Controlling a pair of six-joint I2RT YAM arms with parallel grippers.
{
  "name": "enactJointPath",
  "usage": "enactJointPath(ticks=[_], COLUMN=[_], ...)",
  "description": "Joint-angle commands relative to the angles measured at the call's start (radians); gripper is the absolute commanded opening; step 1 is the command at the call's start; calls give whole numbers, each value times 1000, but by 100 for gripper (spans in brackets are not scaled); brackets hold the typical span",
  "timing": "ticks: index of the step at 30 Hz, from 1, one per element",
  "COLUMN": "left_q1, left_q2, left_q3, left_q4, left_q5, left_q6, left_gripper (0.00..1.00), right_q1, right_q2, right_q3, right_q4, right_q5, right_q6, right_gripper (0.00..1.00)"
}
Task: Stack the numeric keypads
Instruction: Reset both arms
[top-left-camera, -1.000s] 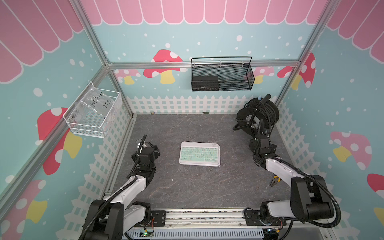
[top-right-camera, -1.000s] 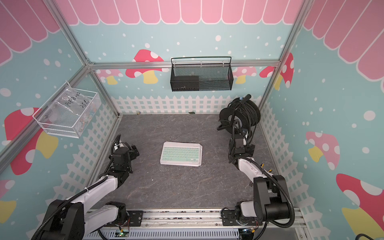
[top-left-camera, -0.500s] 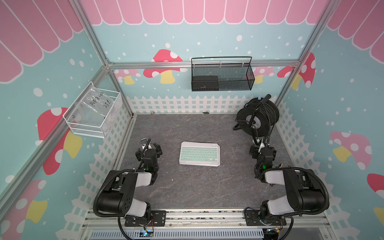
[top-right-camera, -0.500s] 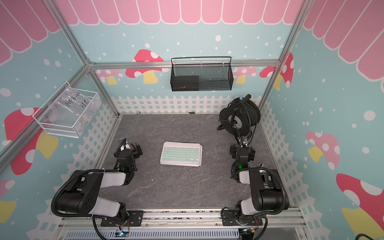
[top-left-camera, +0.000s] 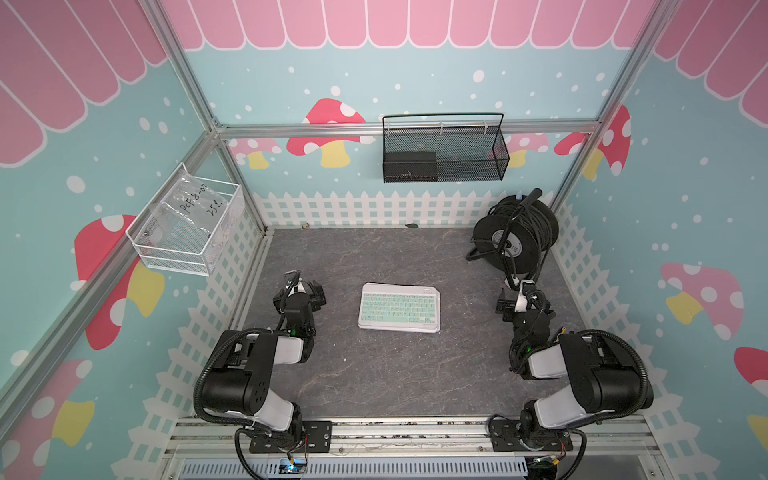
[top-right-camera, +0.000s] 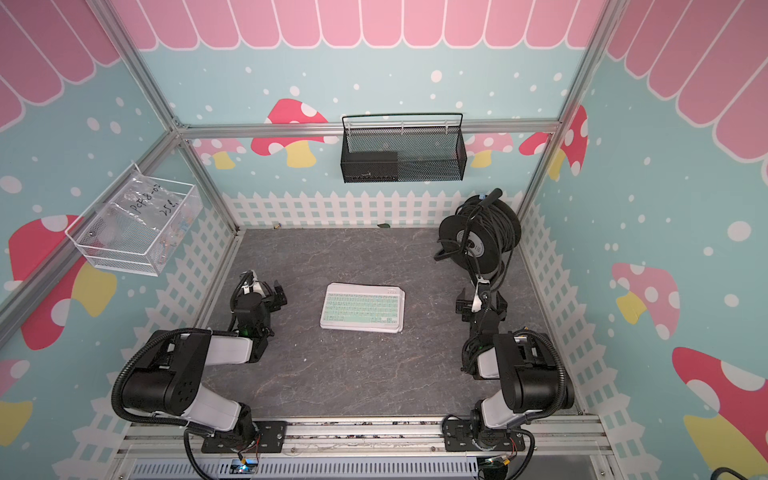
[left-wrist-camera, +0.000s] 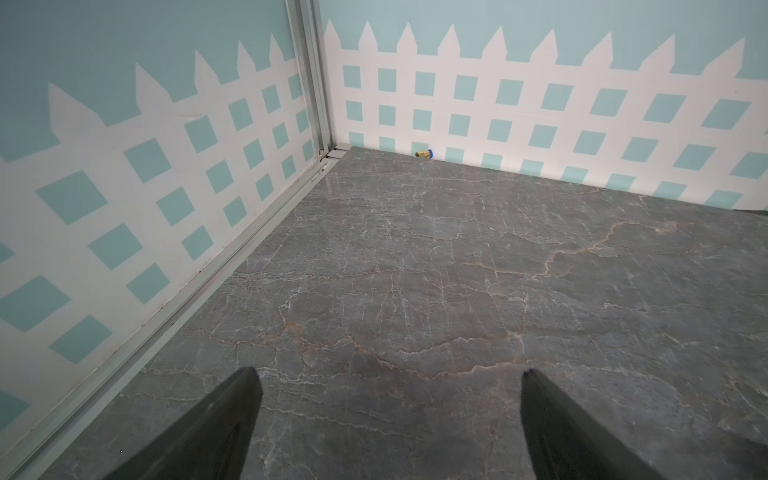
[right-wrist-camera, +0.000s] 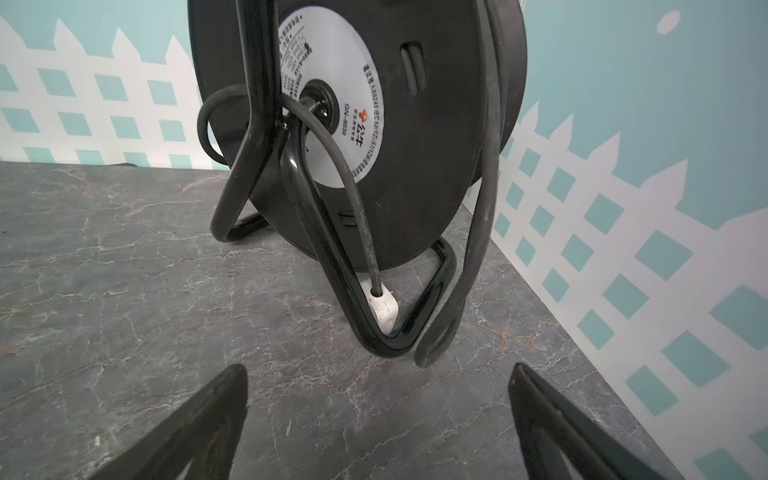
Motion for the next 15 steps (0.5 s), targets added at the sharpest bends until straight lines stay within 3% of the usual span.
enactJointPath(ticks=[1, 15], left_q1=[1, 7], left_q2=[-14, 2], left_q3=[11, 18], left_q4=[-6, 1], left_q5=[16, 27], left_q6=[7, 11], left_gripper=[100, 100], right_q1=[3, 3], right_q2=[7, -1], right_q3=[-12, -8], right_q4=[98, 78], right_q5=[-8, -10], right_q6=[-34, -31], right_gripper=[100, 99])
